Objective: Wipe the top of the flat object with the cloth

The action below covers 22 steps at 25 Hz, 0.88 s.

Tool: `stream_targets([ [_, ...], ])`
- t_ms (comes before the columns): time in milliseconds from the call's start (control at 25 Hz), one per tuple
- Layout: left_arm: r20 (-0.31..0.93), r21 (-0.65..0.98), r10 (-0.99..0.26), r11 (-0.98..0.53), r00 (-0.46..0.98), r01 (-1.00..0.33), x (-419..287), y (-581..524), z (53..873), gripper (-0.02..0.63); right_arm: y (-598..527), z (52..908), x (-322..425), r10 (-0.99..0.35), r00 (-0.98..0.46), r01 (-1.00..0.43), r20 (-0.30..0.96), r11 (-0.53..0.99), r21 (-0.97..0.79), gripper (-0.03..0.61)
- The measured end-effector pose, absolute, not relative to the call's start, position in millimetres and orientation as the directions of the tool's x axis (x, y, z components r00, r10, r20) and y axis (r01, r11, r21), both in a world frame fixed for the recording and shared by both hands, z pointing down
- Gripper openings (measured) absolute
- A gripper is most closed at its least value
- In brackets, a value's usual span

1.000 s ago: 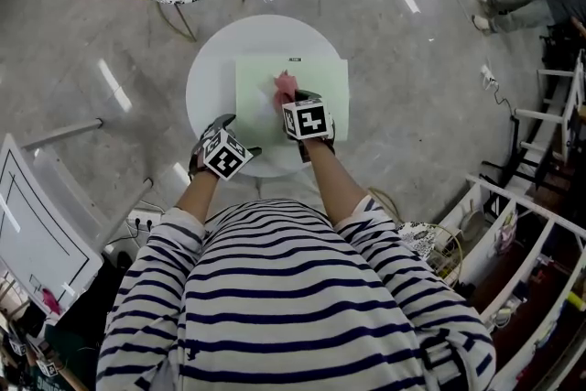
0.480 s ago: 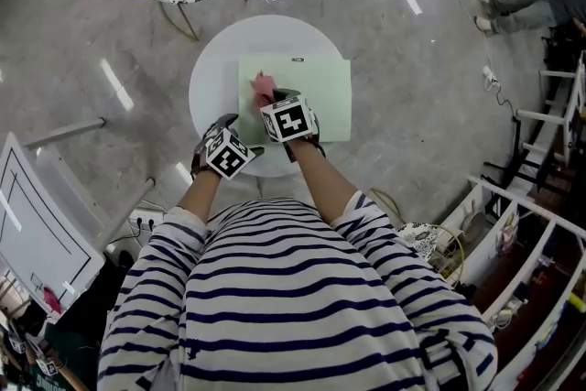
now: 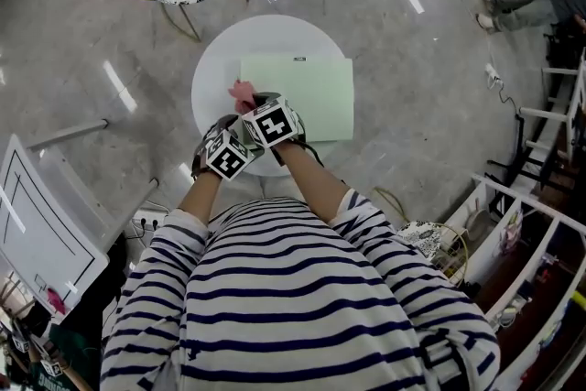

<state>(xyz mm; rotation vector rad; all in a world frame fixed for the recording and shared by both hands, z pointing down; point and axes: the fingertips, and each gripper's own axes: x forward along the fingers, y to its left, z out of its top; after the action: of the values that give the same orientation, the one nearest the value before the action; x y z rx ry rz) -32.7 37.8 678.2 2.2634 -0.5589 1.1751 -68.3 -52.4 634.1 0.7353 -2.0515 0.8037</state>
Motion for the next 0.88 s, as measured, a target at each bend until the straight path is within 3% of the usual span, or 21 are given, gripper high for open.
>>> stream_targets([
  [200,0.839,0.259,-0.114,-0.775,0.532,-0.576,-37,39,678,0.481,-49,620,-81,-0.206,-0.591,-0.696,0.78,0.619,-0.363,0.063],
  [880,0.854,0.245,-0.09,-0.8,0.513,-0.548,-30,41,679,0.482,-33,644,-15,-0.235,-0.492,-0.753,0.838,0.597,-0.275,0.063],
])
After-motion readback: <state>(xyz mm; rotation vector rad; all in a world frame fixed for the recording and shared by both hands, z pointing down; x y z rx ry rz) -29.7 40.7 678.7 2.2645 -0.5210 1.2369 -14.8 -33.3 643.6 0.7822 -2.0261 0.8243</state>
